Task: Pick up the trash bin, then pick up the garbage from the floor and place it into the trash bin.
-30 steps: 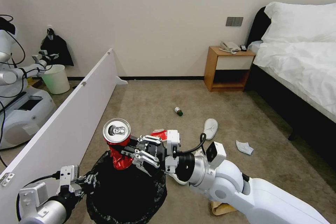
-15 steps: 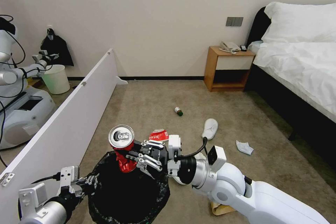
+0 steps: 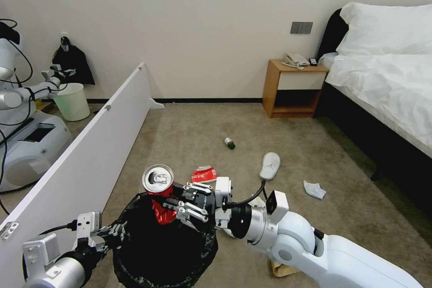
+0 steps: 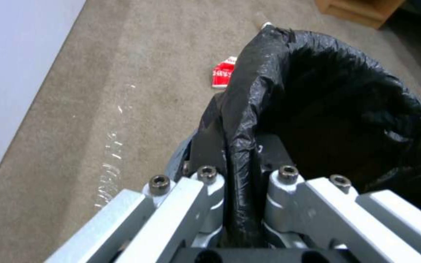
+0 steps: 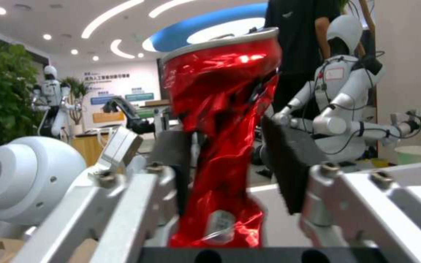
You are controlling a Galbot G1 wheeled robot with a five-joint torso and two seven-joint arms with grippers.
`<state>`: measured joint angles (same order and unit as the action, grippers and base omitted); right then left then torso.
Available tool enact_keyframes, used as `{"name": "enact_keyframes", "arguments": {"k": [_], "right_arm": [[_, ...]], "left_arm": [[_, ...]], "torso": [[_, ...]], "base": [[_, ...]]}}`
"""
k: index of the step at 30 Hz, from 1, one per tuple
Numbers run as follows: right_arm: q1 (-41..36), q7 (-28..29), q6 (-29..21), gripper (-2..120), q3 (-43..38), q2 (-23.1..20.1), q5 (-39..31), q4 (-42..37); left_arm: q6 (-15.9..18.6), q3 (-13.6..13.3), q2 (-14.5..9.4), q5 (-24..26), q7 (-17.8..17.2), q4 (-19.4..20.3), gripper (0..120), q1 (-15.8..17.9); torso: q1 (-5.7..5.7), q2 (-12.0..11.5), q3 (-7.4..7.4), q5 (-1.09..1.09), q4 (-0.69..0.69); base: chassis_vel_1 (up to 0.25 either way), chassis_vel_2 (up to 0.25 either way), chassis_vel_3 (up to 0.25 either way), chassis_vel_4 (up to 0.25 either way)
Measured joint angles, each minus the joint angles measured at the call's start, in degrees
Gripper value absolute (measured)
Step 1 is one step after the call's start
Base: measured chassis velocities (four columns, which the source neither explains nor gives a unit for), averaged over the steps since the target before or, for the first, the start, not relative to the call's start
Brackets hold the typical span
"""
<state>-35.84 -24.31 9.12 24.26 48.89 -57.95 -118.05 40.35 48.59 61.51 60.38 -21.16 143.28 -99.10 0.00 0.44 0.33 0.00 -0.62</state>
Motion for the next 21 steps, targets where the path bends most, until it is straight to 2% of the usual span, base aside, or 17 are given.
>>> {"name": "enact_keyframes", "arguments": {"k": [3, 5, 6, 9, 14, 21], "right_arm": [[-0.46, 0.03, -0.03, 52, 0.06, -0.13, 0.14, -0.07], [-0.89, 0.04, -0.05, 75, 0.14, -0.26, 0.62, -0.26], [-0.89, 0.04, -0.05, 75, 0.14, -0.26, 0.62, -0.26], [-0.91, 0.56, -0.04, 88, 0.14, -0.05, 0.86, -0.32], [-1.0, 0.59, -0.04, 99, 0.48, -0.09, 0.9, -0.71], [-1.31, 0.59, -0.03, 100, 0.52, -0.17, 0.93, -0.97]], "left_arm": [[-0.05, 0.0, 0.02, 0.02, 0.02, 0.0, 5, 0.01], [-0.12, 0.0, 0.17, 0.13, 0.05, -0.01, 5, 0.03], [-0.12, 0.0, 0.17, 0.13, 0.05, -0.01, 5, 0.03], [-0.13, -0.04, 0.48, 0.74, -0.14, -0.02, 5, 0.19], [-0.12, 0.11, 0.47, 0.79, -0.25, -0.03, 5, 0.16], [-0.09, 0.16, 0.47, 0.8, -0.29, -0.05, 5, 0.06]], "torso": [[0.0, 0.0, 0.0, 0.0, 0.0], [0.0, 0.0, 0.0, 0.0, 0.0], [0.0, 0.0, 0.0, 0.0, 0.0], [0.0, 0.0, 0.0, 0.0, 0.01], [0.0, 0.0, 0.0, 0.0, 0.0], [0.0, 0.0, 0.0, 0.0, 0.0]], "base": [[0.0, 0.0, 0.0, 0.0], [0.0, 0.0, 0.0, 0.0], [0.0, 0.0, 0.0, 0.0], [0.0, 0.0, 0.0, 0.0], [0.0, 0.0, 0.0, 0.0], [0.0, 0.0, 0.0, 0.0]]}}
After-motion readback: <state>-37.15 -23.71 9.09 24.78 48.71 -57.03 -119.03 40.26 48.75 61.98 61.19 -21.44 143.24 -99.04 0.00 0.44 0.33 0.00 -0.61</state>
